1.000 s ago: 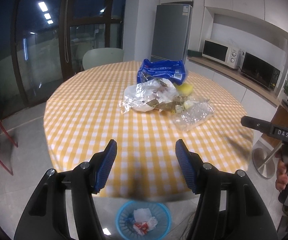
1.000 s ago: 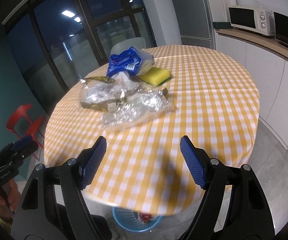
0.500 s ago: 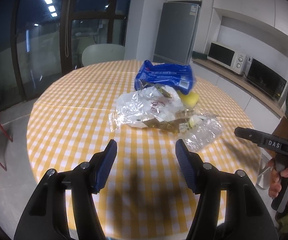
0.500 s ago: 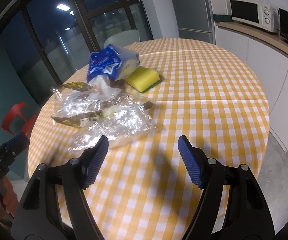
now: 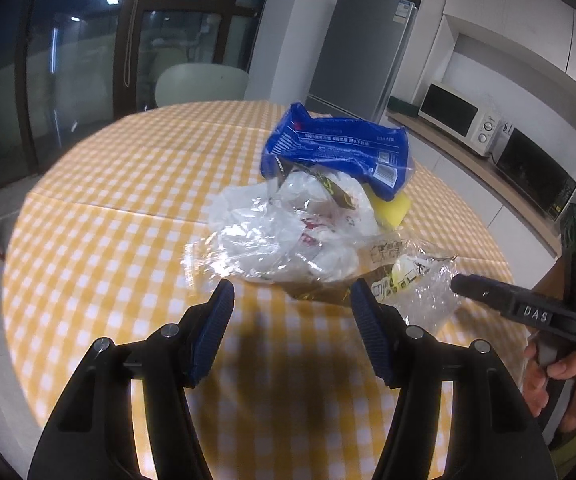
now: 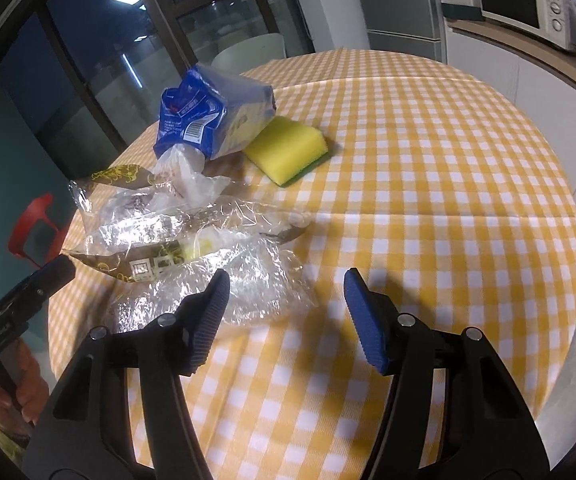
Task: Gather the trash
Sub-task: 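Grasp a clear wrapper with the left gripper while the right grasps a clear plastic bag, then carry the clear wrapper and clear bag in both grippers over the wastebasket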
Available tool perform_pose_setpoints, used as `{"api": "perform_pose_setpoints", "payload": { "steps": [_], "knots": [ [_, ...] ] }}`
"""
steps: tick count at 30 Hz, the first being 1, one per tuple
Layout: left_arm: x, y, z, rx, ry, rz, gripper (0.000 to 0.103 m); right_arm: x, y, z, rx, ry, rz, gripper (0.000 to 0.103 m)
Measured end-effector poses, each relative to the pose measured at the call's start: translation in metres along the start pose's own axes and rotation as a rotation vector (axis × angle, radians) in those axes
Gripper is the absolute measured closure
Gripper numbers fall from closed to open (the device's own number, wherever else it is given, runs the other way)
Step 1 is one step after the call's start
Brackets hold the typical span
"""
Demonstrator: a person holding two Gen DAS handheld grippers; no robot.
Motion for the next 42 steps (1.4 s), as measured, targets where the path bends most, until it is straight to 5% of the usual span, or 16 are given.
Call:
{"api": "perform_pose_setpoints", "payload": {
  "steps": [4,10,15,42],
  "knots": [
    [0.001,-0.015,-0.003,-0.019,0.025,0.032,0.045,-0.004,-0.008,0.0,-0.022,-0.012,-0.035,0.061],
    [0.003,-0.029,0.002,-0.068,0.069,0.094,0.086,-0.007,-0.007,-0.002,-0.023,-0.023,-0.06,0.08],
    [0.004,-0.021,0.001,-0.03,0.072,0.102,0.093,-0.012,-0.003,0.001,-0.013,0.0,-0.053,0.089],
    [-0.015,0.125,0.002,0.185,0.065,-0.01,0.098,-0.048,0.123,0.044,0.164,0.107,0.002,0.098]
  ]
}}
Point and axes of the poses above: each gripper's, at about its wrist camera, not at the fingertips, and y roughly against the way its jaws point, x to its right, z to its underside, the point moved 5 cm from there along -y, roughly the way its jaws point, and after that the axes turned 4 degrees about x, right-handed, at the moved point
